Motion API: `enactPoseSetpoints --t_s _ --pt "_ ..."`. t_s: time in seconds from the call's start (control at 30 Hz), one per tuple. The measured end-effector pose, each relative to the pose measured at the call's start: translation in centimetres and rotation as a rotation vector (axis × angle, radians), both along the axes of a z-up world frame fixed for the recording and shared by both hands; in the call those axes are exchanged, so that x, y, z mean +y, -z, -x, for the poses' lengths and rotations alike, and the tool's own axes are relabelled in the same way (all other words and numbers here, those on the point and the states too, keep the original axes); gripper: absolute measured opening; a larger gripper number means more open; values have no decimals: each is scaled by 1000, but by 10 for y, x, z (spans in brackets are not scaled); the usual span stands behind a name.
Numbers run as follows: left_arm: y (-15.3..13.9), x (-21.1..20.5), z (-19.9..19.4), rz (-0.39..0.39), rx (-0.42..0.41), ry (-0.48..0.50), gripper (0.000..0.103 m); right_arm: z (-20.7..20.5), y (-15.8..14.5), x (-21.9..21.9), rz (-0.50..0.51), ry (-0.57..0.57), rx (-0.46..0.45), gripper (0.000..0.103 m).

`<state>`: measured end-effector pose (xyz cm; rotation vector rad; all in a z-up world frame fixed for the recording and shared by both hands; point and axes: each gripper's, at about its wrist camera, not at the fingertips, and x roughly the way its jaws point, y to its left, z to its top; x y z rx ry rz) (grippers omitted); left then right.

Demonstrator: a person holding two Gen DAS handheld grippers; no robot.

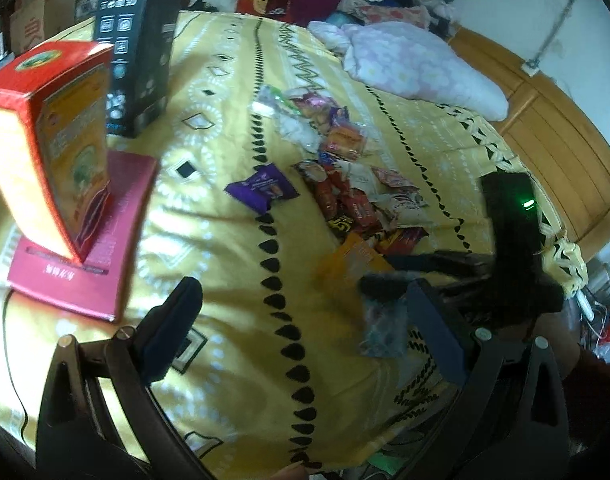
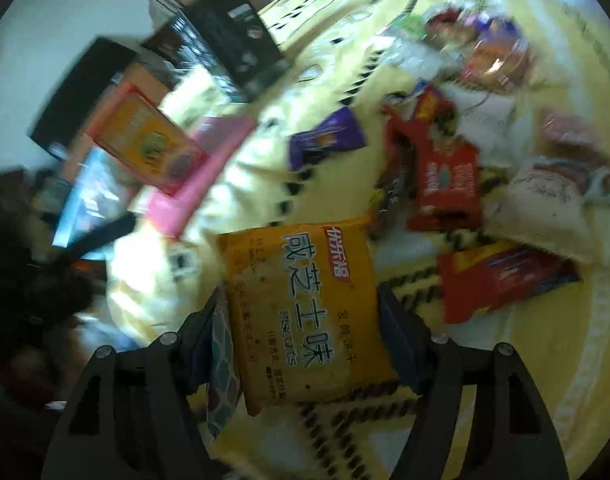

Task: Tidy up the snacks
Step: 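Grasp the patterned teal packet with the left tool while the right tool holds the biscuit packet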

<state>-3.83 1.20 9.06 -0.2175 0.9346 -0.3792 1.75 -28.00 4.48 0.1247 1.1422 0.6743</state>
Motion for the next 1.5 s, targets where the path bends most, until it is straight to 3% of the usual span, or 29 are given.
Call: enactPoseSetpoints --t_s 0.13,0.2,0.23,0.3,0.33,0.4,0.5,0.6,0.67,0.73,0.87,0.93,1.07,1.17,1.33,1.43,1.5 --pt "0 8 4 1 -7 -24 102 16 -48 -24 -39 114 -153 87" --pt "2 11 4 7 0 -37 102 28 -56 -28 -34 118 -166 87" --pt "3 13 5 10 3 -43 102 38 -57 -27 -31 109 -150 86" --pt "4 15 7 16 6 -45 102 52 -49 -18 -38 62 -102 69" --pt "5 16 8 16 8 -44 102 59 -43 -14 -29 38 -86 68" --pt "5 17 10 14 13 -40 102 70 -32 1 11 -5 -78 67" --pt "3 20 13 13 9 -39 102 79 -22 27 87 -61 -139 63" --pt "2 25 15 13 4 -48 102 75 -5 45 107 -86 -131 61" --pt "-1 30 16 17 -6 -63 102 72 -2 53 51 -111 -110 57" --pt "-3 33 17 12 -12 -65 102 76 -11 62 23 -147 -145 57" --pt "2 35 17 20 12 -60 102 69 -25 40 55 -40 -190 57" --pt "4 32 18 15 18 -50 102 64 -25 26 136 -3 -204 62" --pt "6 24 19 18 37 -27 102 47 -7 10 167 -7 -127 65" --pt "11 17 19 19 79 6 102 38 -4 15 167 -35 -135 80" --pt "19 10 26 4 120 21 101 35 -16 26 165 -69 -193 79" --pt "21 4 27 -18 123 33 101 28 3 27 279 -92 -172 79" --pt "24 0 26 -31 133 44 101 22 21 28 275 -110 -116 83"
